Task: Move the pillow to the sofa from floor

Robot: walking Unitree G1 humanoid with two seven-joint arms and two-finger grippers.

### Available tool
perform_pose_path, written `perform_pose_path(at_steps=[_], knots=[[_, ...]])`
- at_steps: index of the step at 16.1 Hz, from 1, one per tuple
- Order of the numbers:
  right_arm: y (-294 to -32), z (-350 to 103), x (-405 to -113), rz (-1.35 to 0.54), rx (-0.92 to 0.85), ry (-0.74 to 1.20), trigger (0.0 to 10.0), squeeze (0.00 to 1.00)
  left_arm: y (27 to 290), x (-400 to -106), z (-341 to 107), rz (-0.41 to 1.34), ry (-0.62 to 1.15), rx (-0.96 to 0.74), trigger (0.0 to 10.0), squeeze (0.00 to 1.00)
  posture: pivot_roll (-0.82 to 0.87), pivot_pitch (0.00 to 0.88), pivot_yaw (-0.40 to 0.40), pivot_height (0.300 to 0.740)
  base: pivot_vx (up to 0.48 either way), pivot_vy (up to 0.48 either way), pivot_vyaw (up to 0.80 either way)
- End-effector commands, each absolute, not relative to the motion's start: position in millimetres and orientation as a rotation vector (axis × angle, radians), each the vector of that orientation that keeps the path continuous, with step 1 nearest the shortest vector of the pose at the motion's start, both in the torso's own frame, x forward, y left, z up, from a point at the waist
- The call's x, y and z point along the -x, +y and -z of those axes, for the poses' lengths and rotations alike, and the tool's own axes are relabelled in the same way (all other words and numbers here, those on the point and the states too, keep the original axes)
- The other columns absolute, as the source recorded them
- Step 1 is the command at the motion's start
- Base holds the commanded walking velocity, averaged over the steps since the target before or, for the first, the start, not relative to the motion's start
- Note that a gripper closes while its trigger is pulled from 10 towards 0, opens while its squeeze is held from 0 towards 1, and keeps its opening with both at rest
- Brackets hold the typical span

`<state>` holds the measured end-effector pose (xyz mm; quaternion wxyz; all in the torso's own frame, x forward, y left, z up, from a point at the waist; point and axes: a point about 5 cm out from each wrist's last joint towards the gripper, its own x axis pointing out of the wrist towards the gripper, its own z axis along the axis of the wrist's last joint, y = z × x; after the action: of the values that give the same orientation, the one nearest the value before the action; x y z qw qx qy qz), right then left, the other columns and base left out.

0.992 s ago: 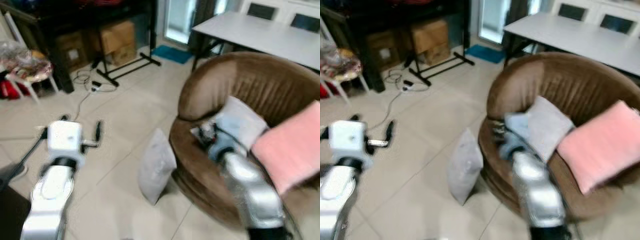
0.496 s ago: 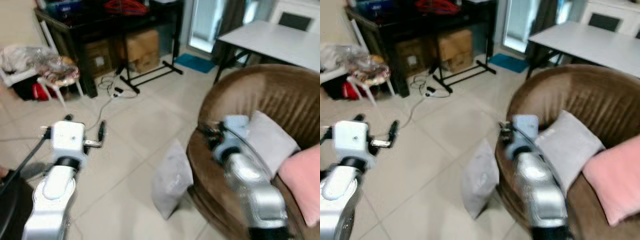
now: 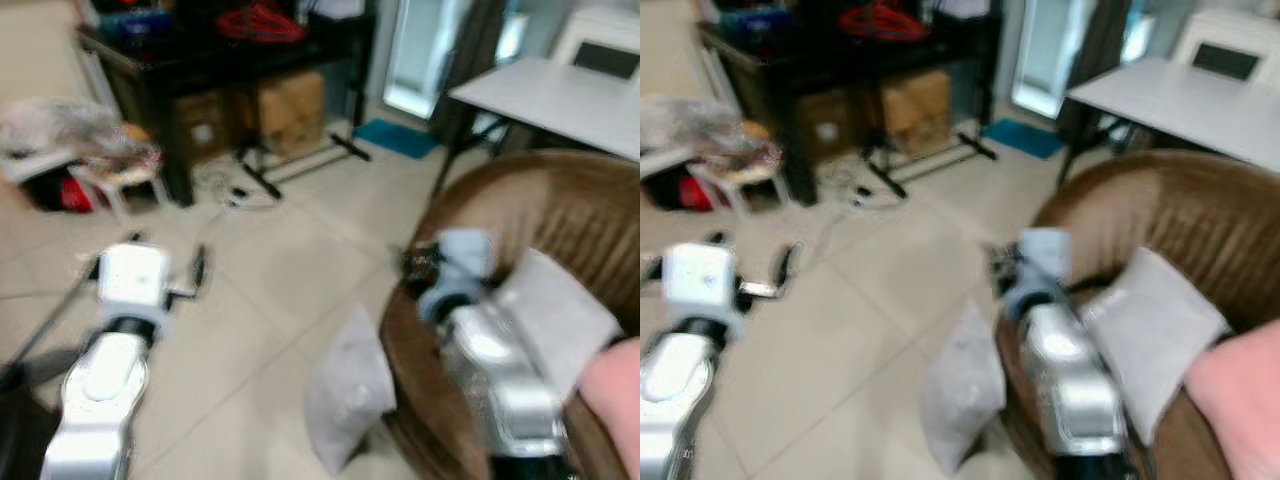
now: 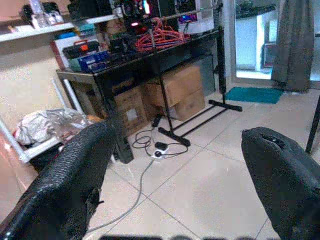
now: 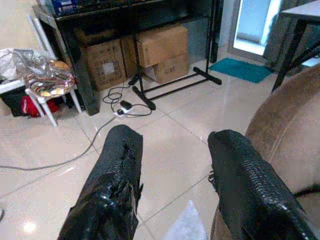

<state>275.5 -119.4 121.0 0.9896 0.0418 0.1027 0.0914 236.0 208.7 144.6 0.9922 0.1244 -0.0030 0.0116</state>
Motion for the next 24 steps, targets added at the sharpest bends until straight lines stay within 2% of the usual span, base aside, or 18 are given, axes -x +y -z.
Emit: perform_pose_path(at_steps=[1,8,10,19,24], knots=[[-131.7,-124.8,-277.3,-0.149,-0.073,0.181,10.0,0.00,199.6,-238.6,-148.0,0.014,-0.025,-0.237,10.0,0.00,0.04,0.000,0.004,0.740,0.394,0.000,0.00],[-126.5,-123.7,-275.9,-0.209,-0.075,0.182,10.0,0.00,198.7,-238.2,-145.7,0.017,-0.018,-0.241,10.0,0.00,0.04,0.000,0.000,0.740,0.372,0.000,0.00],[-128.0,-122.1,-276.5,-0.206,-0.087,0.191,10.0,0.00,197.0,-238.3,-143.7,0.023,-0.005,-0.239,10.0,0.00,0.04,0.000,-0.001,0.740,0.000,0.000,0.00],[-133.0,-122.8,-276.6,-0.189,-0.091,0.185,10.0,0.00,196.2,-238.5,-141.4,0.015,0.002,-0.234,10.0,0.00,0.02,0.000,0.004,0.670,0.000,0.000,0.00],[-132.6,-122.2,-276.0,-0.197,-0.086,0.190,10.0,0.00,195.4,-236.6,-139.8,0.008,0.009,-0.234,10.0,0.00,0.02,0.000,-0.003,0.615,0.000,0.000,0.00]])
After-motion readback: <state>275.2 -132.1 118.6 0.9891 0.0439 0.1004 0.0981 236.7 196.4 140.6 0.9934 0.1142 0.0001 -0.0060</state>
